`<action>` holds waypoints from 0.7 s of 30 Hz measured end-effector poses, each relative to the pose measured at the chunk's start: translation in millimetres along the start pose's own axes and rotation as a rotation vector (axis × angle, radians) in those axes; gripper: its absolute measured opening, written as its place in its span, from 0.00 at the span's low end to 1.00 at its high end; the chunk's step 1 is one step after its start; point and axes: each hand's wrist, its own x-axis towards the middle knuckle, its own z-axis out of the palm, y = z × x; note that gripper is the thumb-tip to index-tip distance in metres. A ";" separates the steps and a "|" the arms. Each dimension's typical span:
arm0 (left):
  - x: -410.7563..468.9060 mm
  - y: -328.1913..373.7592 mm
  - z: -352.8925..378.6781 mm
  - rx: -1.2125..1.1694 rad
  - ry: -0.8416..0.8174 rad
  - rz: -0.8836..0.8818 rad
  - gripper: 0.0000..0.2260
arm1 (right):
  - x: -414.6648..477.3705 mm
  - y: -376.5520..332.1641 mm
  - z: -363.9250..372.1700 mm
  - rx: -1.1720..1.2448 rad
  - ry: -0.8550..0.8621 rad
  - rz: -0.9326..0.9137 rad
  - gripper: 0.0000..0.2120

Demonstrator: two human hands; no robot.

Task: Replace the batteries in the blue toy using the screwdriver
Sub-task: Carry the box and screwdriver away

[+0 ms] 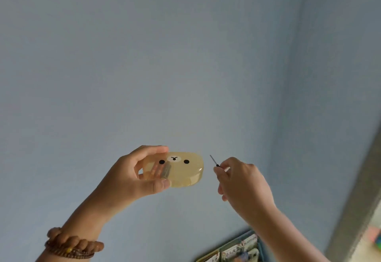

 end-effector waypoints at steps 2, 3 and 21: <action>18.5 8.0 33.3 -0.043 -0.113 0.048 0.29 | -11.1 23.3 -32.0 -0.035 0.102 0.089 0.11; 27.1 13.3 51.4 -0.068 -0.172 0.073 0.28 | -19.2 34.2 -48.7 -0.065 0.158 0.138 0.12; 0.9 127.1 320.2 -0.317 -0.869 0.451 0.32 | -258.7 155.8 -214.6 -0.443 0.727 0.731 0.13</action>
